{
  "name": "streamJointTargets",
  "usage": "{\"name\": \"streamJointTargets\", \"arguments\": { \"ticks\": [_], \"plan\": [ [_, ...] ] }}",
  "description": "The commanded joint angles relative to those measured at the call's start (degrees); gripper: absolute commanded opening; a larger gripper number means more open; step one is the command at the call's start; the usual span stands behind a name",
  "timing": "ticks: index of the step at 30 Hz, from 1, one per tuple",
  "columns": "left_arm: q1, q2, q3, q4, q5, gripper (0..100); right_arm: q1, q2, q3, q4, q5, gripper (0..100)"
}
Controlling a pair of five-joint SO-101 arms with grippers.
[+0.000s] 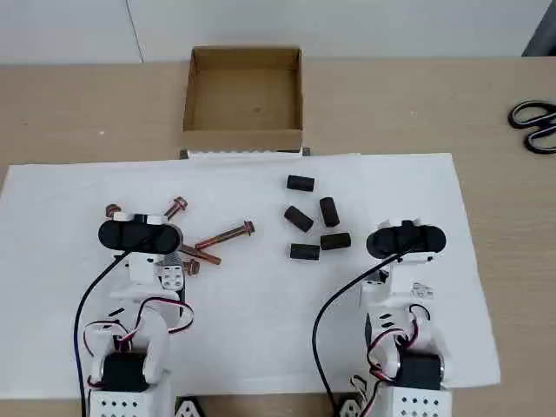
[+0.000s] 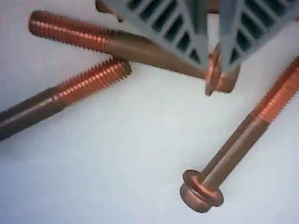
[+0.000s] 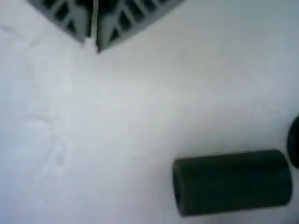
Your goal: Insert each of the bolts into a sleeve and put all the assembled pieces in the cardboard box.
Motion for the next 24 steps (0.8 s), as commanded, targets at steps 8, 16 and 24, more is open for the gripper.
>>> {"name": "streamJointTargets", "arguments": {
  "ticks": [8, 16, 24],
  "plan": [
    [-0.26, -0.62, -0.22, -1.23, -0.18, 1, 0.22, -0.4, -0.18, -1.19, -0.18, 0.3],
    [0.26, -0.62, -0.22, -1.49, -0.26, 1, 0.22, -0.4, -0.18, -1.19, -0.18, 0.3],
    [3.52, -0.7, -0.13, -1.49, -0.26, 1, 0.22, -0.4, -0.18, -1.19, -0.18, 0.3]
  ]
}}
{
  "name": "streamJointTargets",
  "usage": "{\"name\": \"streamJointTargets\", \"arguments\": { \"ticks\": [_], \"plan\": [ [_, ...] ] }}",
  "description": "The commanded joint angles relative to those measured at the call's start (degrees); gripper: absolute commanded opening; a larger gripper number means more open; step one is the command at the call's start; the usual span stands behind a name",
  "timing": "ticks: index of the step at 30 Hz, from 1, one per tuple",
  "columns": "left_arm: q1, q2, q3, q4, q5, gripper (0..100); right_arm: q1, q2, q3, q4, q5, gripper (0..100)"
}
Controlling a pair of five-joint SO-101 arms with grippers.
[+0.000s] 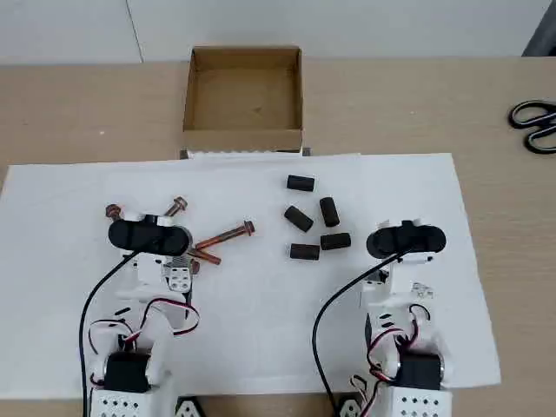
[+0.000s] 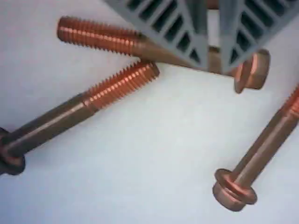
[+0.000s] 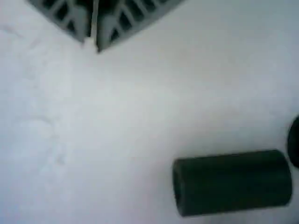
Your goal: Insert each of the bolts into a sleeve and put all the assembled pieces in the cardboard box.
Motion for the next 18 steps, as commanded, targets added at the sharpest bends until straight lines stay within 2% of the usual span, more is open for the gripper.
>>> {"name": "streamJointTargets", "arguments": {
  "ticks": [1, 18],
  "plan": [
    [0.18, -0.7, -0.31, -1.49, -0.18, 1, 0.22, -0.4, -0.18, -1.19, -0.18, 0.3],
    [-0.26, -0.62, -0.4, -1.14, -0.18, 1, 0.22, -0.4, -0.18, -1.19, -0.18, 0.3]
  ]
}}
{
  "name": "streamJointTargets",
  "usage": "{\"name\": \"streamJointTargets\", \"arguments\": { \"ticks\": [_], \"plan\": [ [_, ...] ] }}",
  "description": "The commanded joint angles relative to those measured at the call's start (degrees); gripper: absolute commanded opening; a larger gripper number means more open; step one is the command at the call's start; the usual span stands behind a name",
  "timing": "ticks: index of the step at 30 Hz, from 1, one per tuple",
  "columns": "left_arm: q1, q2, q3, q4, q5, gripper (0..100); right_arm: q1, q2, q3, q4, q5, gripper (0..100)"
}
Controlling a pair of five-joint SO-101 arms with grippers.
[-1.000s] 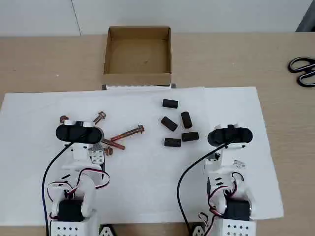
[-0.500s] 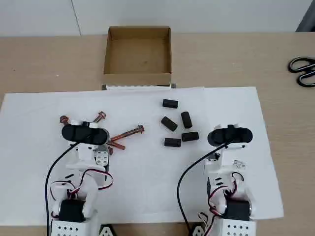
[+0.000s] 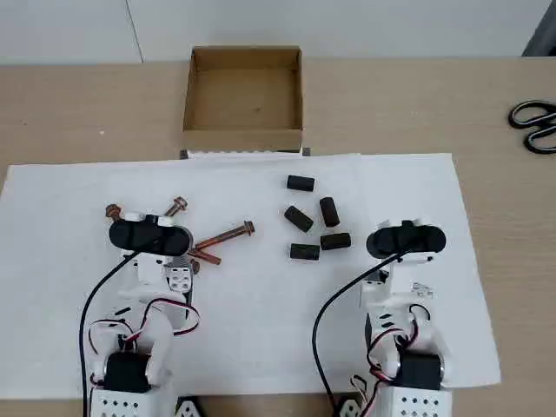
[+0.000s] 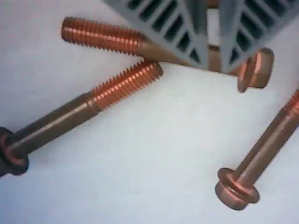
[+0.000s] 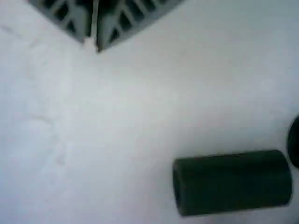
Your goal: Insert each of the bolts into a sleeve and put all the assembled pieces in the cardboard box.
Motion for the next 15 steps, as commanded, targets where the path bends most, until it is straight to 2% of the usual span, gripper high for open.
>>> {"name": "streamJointTargets", "arguments": {
  "ticks": [1, 15],
  "plan": [
    [-0.18, -0.62, -0.4, -1.14, -0.09, 1, 0.22, -0.4, -0.18, -1.19, -0.18, 0.3],
    [0.09, -0.62, -0.57, -0.97, -2.46, 1, -0.66, -0.4, -1.49, -0.66, -0.44, 0.3]
  ]
}}
